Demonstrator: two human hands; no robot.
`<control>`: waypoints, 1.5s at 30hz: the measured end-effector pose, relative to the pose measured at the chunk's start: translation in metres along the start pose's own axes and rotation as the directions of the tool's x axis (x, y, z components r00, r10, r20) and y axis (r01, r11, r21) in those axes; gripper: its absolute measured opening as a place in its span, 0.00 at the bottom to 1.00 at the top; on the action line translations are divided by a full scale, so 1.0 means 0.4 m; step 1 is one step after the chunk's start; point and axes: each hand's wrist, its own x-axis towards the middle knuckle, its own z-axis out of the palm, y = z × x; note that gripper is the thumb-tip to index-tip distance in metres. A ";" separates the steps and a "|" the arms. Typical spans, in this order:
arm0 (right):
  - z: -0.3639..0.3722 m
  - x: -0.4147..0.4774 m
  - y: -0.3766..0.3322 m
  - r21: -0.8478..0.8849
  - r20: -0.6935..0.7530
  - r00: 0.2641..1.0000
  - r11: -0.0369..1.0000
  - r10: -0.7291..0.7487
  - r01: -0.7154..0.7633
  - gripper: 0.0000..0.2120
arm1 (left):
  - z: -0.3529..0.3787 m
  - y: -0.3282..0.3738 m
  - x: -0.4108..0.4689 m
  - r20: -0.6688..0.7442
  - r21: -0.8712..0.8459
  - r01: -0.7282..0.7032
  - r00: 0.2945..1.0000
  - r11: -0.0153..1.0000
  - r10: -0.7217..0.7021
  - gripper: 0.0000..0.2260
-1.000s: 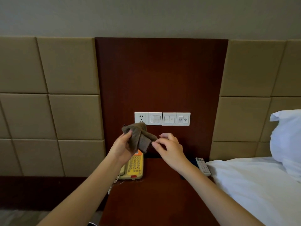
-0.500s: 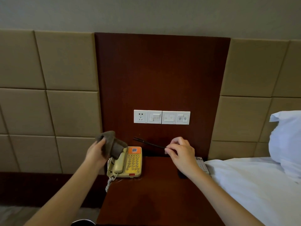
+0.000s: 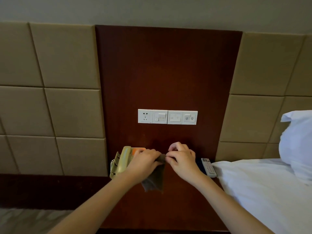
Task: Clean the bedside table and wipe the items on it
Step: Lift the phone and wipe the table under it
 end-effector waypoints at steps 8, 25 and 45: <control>0.007 -0.029 0.080 0.032 0.125 0.989 0.996 0.081 -0.086 0.12 | 0.035 -0.067 -0.010 0.153 0.254 0.022 0.986 0.967 -0.063 0.12; 0.181 -0.127 0.352 -0.362 0.234 0.846 0.850 0.480 -0.382 0.12 | 0.204 -0.215 -0.010 0.253 0.124 0.392 0.876 0.912 -0.411 0.11; 0.374 -0.010 0.334 -0.442 0.219 0.885 0.851 0.410 -0.285 0.18 | 0.338 -0.284 0.018 0.327 -0.249 0.532 0.833 0.810 -0.447 0.14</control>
